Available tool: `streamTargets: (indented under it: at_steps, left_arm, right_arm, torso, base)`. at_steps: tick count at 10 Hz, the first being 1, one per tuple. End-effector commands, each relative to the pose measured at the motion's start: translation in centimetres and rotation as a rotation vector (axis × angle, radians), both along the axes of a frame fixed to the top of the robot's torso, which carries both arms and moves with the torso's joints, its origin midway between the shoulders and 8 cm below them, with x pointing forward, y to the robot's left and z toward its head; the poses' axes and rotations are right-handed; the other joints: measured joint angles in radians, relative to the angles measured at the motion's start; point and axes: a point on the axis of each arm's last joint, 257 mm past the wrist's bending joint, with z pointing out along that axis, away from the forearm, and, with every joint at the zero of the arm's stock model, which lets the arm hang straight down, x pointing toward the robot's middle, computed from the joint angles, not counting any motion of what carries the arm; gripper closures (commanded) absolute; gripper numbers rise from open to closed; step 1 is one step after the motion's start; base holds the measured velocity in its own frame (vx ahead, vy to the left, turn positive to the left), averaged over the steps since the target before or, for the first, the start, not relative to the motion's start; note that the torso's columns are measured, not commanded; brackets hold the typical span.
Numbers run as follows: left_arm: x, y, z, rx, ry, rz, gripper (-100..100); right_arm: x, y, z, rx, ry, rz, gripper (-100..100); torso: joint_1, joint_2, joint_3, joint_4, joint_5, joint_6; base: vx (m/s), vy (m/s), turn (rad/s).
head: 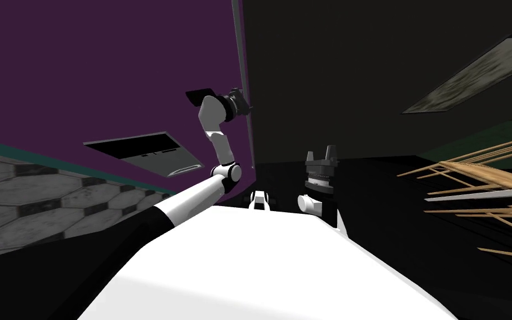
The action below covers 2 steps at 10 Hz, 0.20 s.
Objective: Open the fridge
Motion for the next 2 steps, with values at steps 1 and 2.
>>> streamTargets:
  at_steps: [1, 2]
  left_arm:
    - [-0.01, -0.01, 0.03, 0.0, -0.001, 0.0, 0]
    - [-0.02, -0.02, 0.05, 0.0, -0.001, 0.0, 0]
  right_arm:
    - [0.0, 0.0, 0.0, 0.0, 0.0, 0.0, 0]
    - [0.0, 0.0, 0.0, 0.0, 0.0, 0.0, 0]
  torso:
    - [0.0, 0.001, 0.001, 0.0, 0.0, 0.0]
    - [-0.001, 0.002, 0.001, 0.001, 0.0, 0.0]
  base:
    - [0.0, 0.0, 0.0]
    - [0.0, 0.0, 0.0]
